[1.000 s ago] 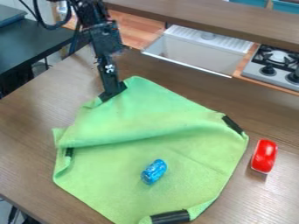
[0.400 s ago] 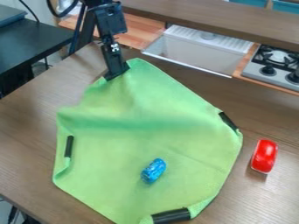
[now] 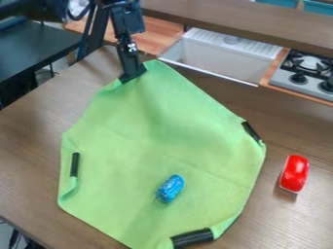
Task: Unfold the cloth from bottom right to top left
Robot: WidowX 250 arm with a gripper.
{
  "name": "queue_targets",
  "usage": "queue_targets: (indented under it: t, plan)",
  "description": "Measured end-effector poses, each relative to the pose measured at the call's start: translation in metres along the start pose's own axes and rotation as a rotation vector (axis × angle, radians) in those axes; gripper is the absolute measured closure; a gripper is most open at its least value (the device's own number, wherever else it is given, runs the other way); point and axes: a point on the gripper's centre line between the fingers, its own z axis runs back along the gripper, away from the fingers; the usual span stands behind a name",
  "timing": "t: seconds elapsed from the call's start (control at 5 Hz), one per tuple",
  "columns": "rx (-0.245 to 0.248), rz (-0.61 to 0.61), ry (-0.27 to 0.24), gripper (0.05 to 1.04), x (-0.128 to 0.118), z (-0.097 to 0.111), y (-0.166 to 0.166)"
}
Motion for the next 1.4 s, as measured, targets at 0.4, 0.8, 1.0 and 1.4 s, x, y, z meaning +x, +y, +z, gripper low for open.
queue_targets:
  t: [0.4, 0.8, 1.0, 1.4]
  plan:
    - [0.011, 0.0, 0.049, 0.868, 0.01, -0.014, 0.009]
    - [0.011, 0.012, 0.084, 0.308, 0.002, -0.041, 0.01]
    - [0.08, -0.025, 0.047, 0.088, 0.004, -0.013, -0.011]
    - [0.161, -0.093, 0.004, 0.083, -0.017, 0.011, -0.079]
